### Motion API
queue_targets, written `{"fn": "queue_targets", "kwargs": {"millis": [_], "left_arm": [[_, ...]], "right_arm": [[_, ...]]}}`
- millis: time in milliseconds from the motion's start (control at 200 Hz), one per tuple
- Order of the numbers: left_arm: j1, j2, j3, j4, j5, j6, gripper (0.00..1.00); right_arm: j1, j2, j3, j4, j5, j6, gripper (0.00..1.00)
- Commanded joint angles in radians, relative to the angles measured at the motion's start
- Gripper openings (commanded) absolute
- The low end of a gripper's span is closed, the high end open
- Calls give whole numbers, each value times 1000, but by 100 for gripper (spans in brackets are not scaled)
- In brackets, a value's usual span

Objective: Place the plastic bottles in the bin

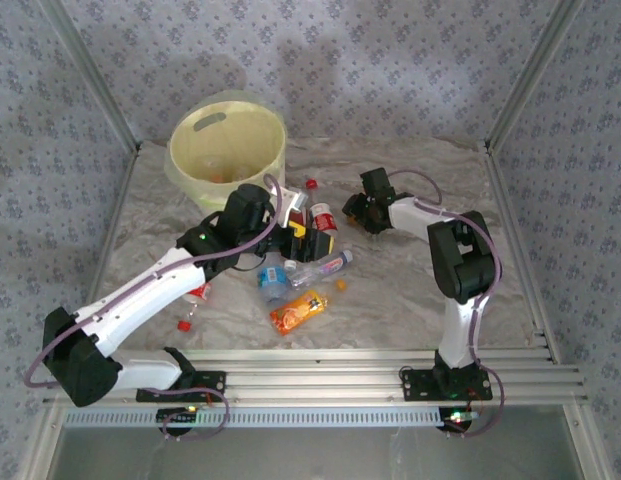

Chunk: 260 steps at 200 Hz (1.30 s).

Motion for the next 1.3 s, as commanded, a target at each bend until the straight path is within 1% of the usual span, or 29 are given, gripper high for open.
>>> {"fn": "queue_targets", "kwargs": {"millis": [0,485,690,815,884,899,999,1139,1169,1294], "left_arm": [[-6,5,49,15,3,13,100],[-9,17,44,30,6,6,100],[-8,17,42,32,6,1,100],[-9,19,42,32,6,-5,99],[-10,20,43,32,8,-10,100],[-9,21,43,32,6,-11,100],[-10,26,46,36,10,-20,100],[-11,32,49,48,17,-37,100],[-9,37,50,52,18,-43,100],[-11,53,57,82,17,-89,99]], "right_arm": [[6,28,24,-39,34,29,58],[6,22,-18,-61,73,37,55],[10,-20,-40,-52,103,-18,49],[8,-76,-74,-45,122,-70,45],[6,-120,-83,-42,136,-104,45],[6,-131,-115,-44,139,-112,45],[4,-202,-157,-44,143,-177,45],[-7,-324,-242,-27,93,-257,42],[-10,-354,-263,-20,72,-308,42],[-18,-473,-322,-38,10,-378,42]]}}
